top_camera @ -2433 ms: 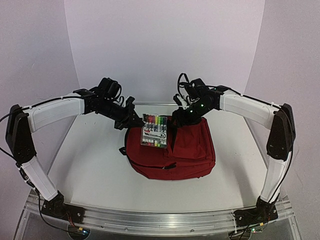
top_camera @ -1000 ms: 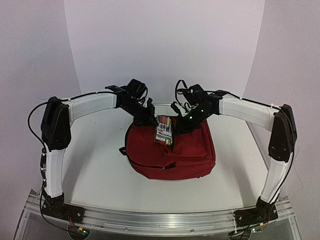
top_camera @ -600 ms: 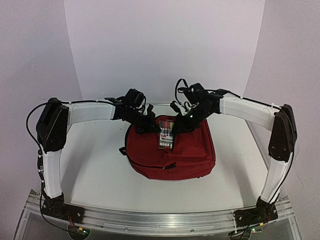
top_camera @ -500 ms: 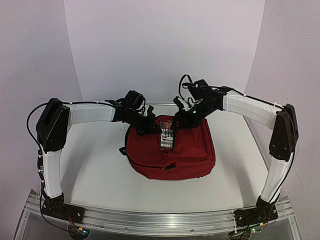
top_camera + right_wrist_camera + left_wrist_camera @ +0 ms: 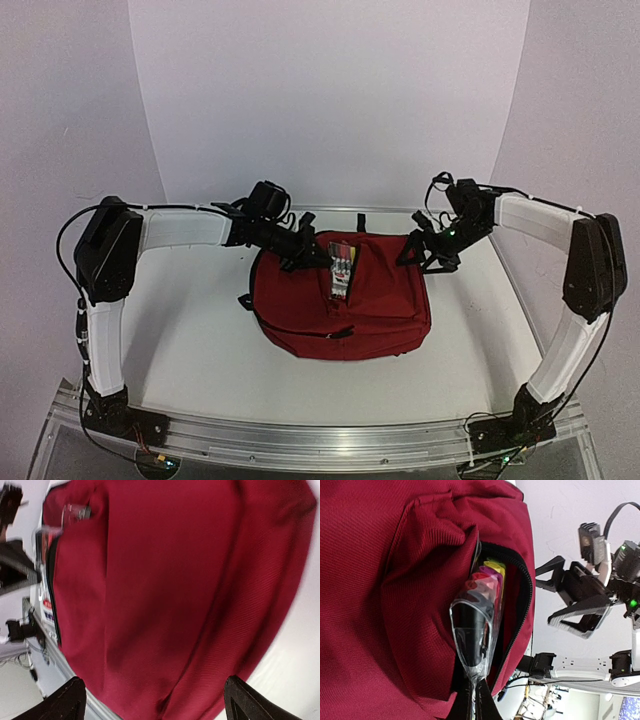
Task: Pack the student bag
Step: Place the stationery in the student bag.
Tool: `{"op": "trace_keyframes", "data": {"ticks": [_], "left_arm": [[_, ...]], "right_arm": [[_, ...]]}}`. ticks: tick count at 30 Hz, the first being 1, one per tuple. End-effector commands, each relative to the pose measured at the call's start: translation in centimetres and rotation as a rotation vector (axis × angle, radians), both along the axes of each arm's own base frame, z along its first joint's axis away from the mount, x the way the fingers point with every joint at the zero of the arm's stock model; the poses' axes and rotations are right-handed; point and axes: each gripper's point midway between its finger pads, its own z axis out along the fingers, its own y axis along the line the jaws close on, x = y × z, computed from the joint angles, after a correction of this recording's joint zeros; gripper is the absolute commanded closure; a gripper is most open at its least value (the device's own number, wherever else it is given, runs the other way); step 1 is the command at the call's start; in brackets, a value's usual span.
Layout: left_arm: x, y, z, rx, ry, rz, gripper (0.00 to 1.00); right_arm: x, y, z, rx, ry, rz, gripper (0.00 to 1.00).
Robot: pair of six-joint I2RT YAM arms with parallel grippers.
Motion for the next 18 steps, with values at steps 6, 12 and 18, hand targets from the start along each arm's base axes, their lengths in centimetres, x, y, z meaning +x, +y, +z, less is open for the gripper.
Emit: {"op": "trace_keyframes", "data": {"ticks": [6, 12, 18], "left_arm": [[-5.1, 0.8, 0.9, -0.020, 0.071, -0.194, 1.00], [-4.2, 0.2, 0.8, -0.058, 0.067, -0.203, 1.00], [-1.3, -3.6, 2.7, -0.216, -0.003, -0.192, 1.00]], "right_arm": [[-1.6, 1.2, -1.1, 0.053, 0.032, 0.112, 0.05], [-1.8, 1.5, -1.5, 0.066, 0.039, 0.135, 0.05], [-2.6, 2.7, -1.3, 0.163, 0.100, 0.155, 0.05]]}}
